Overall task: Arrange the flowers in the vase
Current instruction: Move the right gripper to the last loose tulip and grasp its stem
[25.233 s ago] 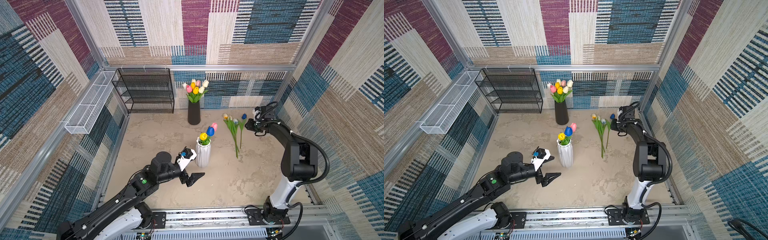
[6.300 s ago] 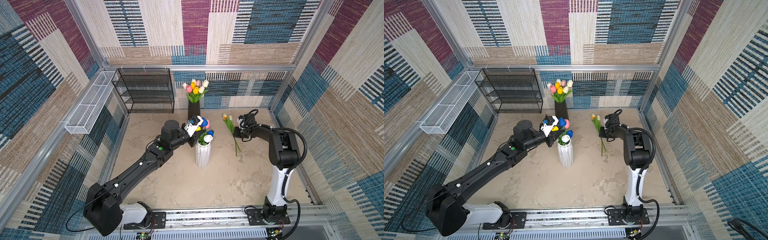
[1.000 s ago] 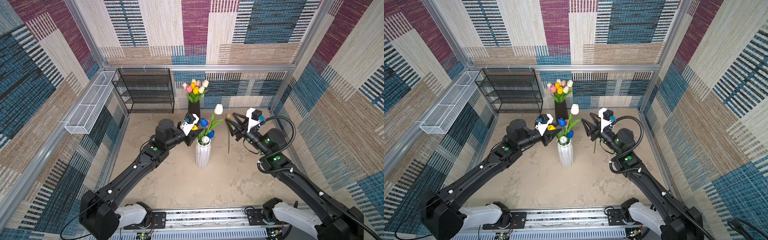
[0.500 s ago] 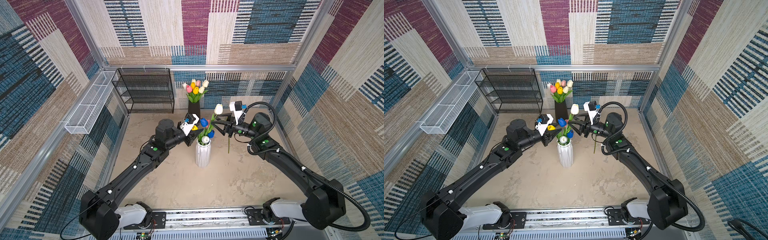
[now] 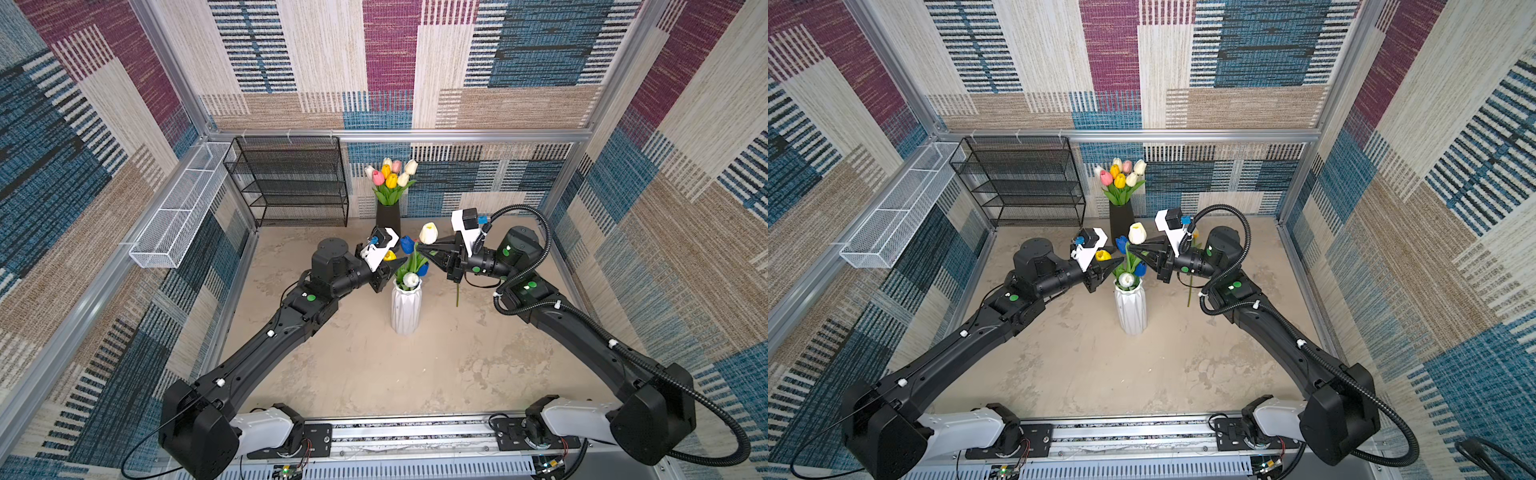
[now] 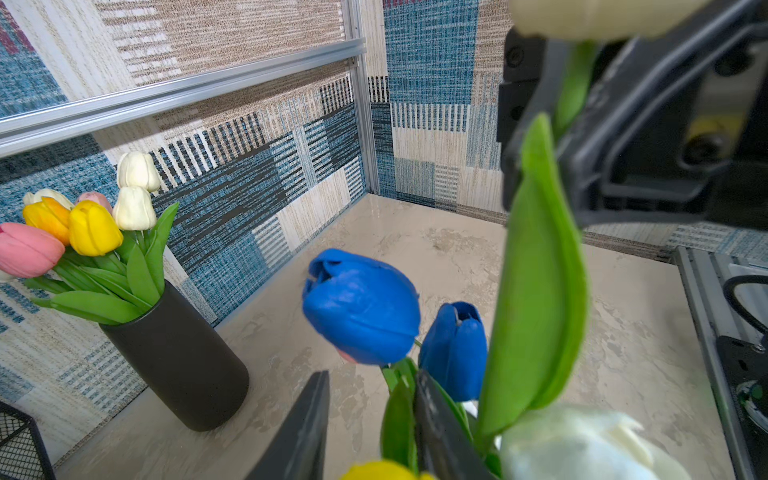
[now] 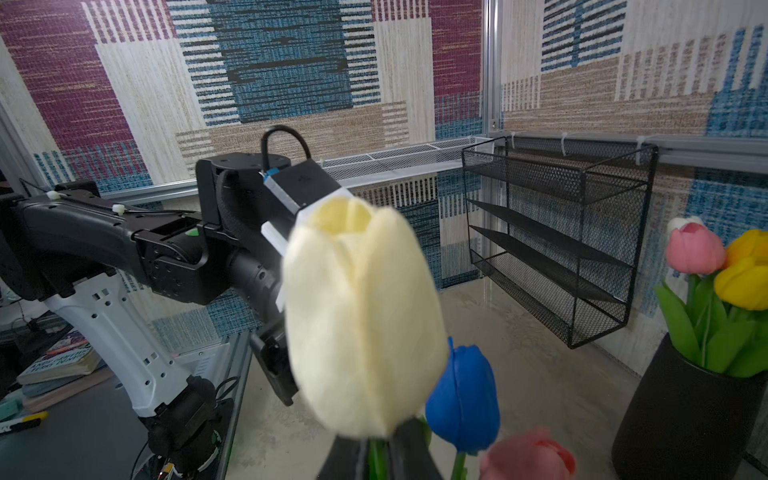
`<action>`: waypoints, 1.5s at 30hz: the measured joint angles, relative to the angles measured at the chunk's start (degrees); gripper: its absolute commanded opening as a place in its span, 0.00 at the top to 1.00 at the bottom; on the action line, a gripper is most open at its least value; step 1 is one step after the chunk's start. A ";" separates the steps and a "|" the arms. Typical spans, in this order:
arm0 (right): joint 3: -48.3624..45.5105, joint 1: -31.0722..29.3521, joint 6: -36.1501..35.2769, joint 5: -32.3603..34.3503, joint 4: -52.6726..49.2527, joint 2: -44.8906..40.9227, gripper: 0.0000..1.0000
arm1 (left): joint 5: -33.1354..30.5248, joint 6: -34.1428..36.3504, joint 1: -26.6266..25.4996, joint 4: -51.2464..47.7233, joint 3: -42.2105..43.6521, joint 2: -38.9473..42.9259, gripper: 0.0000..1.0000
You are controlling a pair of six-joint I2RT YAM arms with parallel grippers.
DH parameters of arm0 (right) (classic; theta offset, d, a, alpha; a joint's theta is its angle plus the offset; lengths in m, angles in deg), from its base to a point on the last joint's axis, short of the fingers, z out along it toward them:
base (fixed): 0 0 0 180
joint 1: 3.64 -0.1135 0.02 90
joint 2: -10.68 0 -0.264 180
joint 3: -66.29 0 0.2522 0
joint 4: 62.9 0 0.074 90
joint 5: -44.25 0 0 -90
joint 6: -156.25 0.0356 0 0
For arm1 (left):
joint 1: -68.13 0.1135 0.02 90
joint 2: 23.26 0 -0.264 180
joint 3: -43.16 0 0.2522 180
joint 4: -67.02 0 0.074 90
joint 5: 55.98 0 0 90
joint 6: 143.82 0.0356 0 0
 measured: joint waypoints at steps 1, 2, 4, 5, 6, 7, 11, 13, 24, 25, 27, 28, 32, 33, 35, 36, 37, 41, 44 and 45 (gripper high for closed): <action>-0.04 -0.09 -0.22 1.11 -0.48 -0.17 0.97 | 0.00 0.00 0.00 -0.02 0.00 -0.02 0.62; -0.07 -0.20 -0.50 2.08 -0.76 -0.35 0.98 | 0.00 0.00 0.00 0.02 0.00 -0.02 0.62; -0.07 -0.46 -1.09 4.15 -1.66 -1.09 0.96 | 0.00 0.00 0.00 0.04 0.00 -0.02 0.62; -0.07 -0.44 -1.68 5.01 -1.97 -1.38 0.97 | 0.00 0.00 0.00 0.02 0.00 -0.02 0.62; 0.22 -0.46 -2.16 5.75 -2.80 -1.62 0.97 | 0.00 0.00 0.00 0.02 0.00 -0.02 0.62; 0.87 -0.46 -2.45 6.69 -3.85 -1.66 0.98 | 0.00 0.00 0.00 0.02 0.00 0.00 0.63; 3.50 -0.44 -4.07 8.57 -7.02 -1.70 0.98 | -0.02 0.00 0.00 0.00 0.02 0.11 0.62; 3.82 -0.44 -4.57 9.49 -8.00 -2.23 0.98 | -0.02 0.00 0.00 0.02 0.02 0.17 0.62; 1.88 -2.99 -8.37 9.46 -9.40 -0.44 0.98 | -0.02 0.00 0.00 0.00 -0.02 0.07 0.63; 0.96 -3.61 -8.70 8.79 -9.33 -0.17 0.98 | 0.00 0.00 0.00 0.00 -0.04 0.00 0.63; -0.52 -4.31 -9.68 7.63 -8.87 0.24 0.98 | -0.02 0.00 0.00 0.00 -0.09 -0.09 0.63; -1.33 -4.46 -9.90 7.34 -8.33 0.39 0.97 | 0.00 0.00 0.00 0.02 -0.11 -0.13 0.63; -5.07 -4.59 -11.98 6.78 -5.88 0.46 0.94 | 0.00 0.00 0.00 0.15 -0.26 -0.42 0.63; -6.10 -4.66 -12.63 6.84 -5.31 0.46 0.93 | 0.00 0.00 0.00 0.24 -0.31 -0.52 0.62; -7.34 -4.70 -13.51 6.97 -4.92 0.52 0.86 | 0.00 0.00 0.00 0.24 -0.35 -0.66 0.63; -7.63 -4.74 -13.77 7.39 -4.59 0.68 0.73 | 0.00 0.00 0.00 0.24 -0.39 -0.74 0.63; -7.69 -4.79 -13.88 8.13 -4.57 0.81 0.64 | 0.02 0.00 0.00 0.31 -0.42 -0.81 0.63; -7.72 -4.81 -14.29 10.10 -4.76 0.33 0.50 | 0.02 0.00 0.00 0.35 -0.42 -1.01 0.63; -7.30 -4.79 -13.46 12.59 -5.20 -2.69 0.39 | 0.02 0.00 -0.02 0.39 -0.42 -1.29 0.62; -6.62 -4.79 -13.27 13.49 -5.44 -3.85 0.35 | 0.02 0.00 -0.02 0.42 -0.42 -1.40 0.63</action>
